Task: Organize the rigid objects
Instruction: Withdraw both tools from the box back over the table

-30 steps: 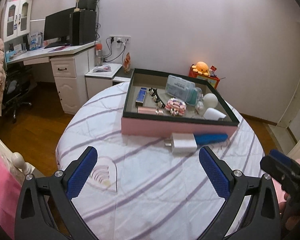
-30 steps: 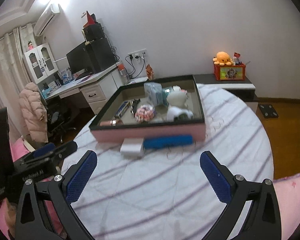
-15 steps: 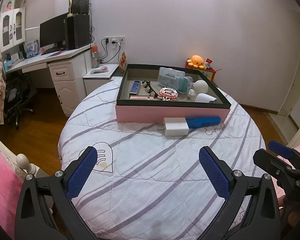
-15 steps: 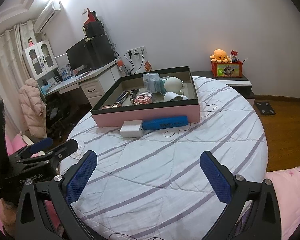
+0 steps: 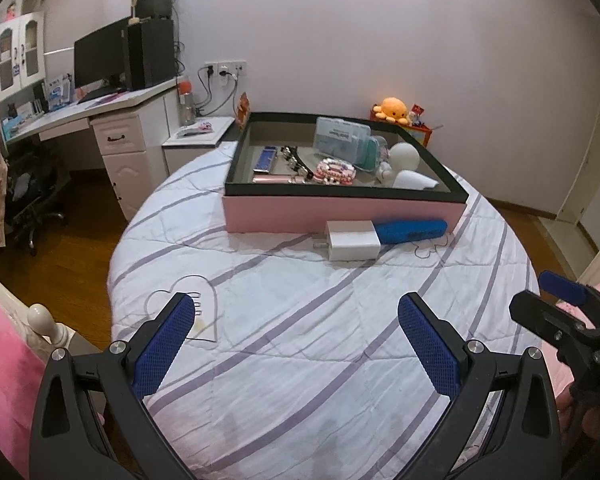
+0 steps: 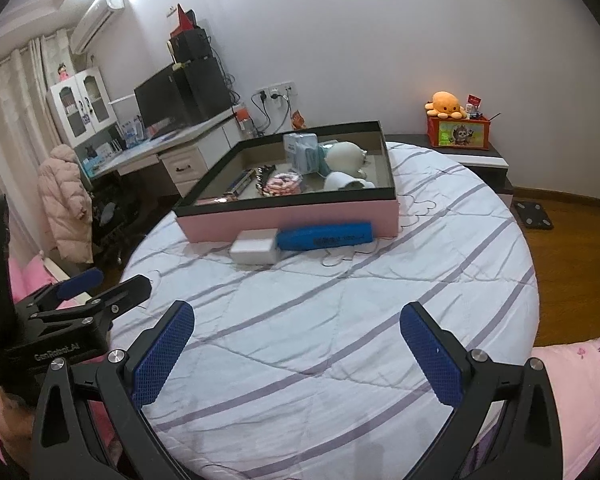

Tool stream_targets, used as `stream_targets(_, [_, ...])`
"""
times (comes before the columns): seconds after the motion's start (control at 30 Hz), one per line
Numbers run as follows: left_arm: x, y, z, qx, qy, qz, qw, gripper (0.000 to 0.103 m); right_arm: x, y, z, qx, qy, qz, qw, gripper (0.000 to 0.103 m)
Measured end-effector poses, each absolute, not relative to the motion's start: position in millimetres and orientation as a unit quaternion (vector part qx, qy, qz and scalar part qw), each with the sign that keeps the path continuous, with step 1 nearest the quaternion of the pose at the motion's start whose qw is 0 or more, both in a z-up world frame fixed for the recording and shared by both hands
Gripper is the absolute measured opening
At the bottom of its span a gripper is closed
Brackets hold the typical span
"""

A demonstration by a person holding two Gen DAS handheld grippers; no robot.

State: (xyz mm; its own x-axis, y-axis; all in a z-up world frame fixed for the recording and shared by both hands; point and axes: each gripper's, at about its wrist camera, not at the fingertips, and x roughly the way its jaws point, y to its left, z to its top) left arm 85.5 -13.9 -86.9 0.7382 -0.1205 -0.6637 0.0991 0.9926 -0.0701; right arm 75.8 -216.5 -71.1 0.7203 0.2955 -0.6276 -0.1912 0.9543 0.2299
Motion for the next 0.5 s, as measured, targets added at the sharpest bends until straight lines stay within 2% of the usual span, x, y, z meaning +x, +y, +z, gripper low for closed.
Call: stream_targets(0.5, [171.5,-60.3,-124.2,0.002,0.411,-0.074,0.909,0.103,130.7,-249.6,-89.5,0.057,0.387,0.090,0.916,0.103])
